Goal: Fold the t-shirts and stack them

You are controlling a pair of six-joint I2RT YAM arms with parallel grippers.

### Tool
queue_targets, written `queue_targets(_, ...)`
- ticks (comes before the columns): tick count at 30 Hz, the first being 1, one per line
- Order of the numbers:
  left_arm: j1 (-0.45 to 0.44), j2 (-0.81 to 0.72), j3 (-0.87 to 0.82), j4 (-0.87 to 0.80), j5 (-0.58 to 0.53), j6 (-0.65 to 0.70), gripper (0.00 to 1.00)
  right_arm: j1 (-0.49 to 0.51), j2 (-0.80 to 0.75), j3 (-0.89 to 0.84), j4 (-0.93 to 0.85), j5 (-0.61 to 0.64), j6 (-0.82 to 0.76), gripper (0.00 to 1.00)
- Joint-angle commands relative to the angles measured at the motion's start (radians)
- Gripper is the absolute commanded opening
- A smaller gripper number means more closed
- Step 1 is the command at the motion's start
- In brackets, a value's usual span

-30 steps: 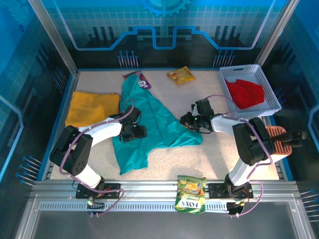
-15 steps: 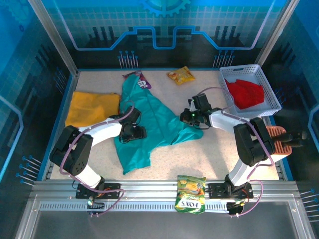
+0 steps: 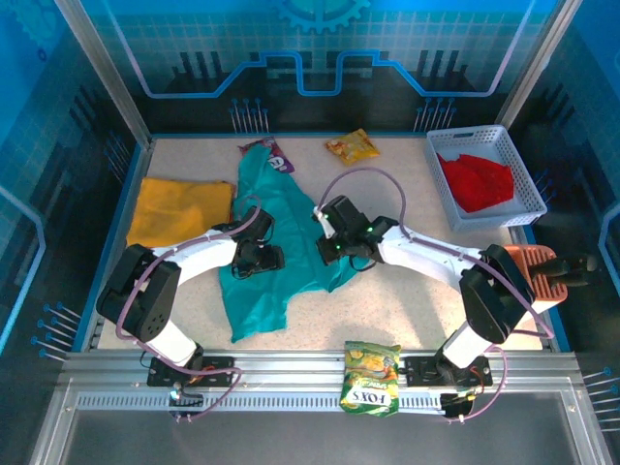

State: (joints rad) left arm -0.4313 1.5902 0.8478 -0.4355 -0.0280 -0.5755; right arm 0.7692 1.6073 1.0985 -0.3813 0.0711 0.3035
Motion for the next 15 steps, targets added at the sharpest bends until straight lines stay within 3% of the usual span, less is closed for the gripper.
queue_targets(1, 0.015, -0.017, -0.015, -0.008, 0.011, 0.019, 0.71, 0.06, 0.013, -0.03, -0.051, -0.022, 0.01, 0.06)
queue_targets(8, 0.028, -0.009, -0.011, 0.0, 0.028, 0.025, 0.72, 0.104, 0.075, -0.044, -0.015, -0.059, 0.073, 0.22)
queue_targets(12, 0.03, -0.003, -0.008, -0.002, 0.028, 0.03, 0.71, 0.076, 0.07, 0.014, -0.036, -0.076, 0.055, 0.41)
queue_targets(15, 0.034, -0.007, -0.016, 0.001, 0.028, 0.028, 0.71, 0.028, 0.043, 0.043, -0.043, -0.105, 0.06, 0.48)
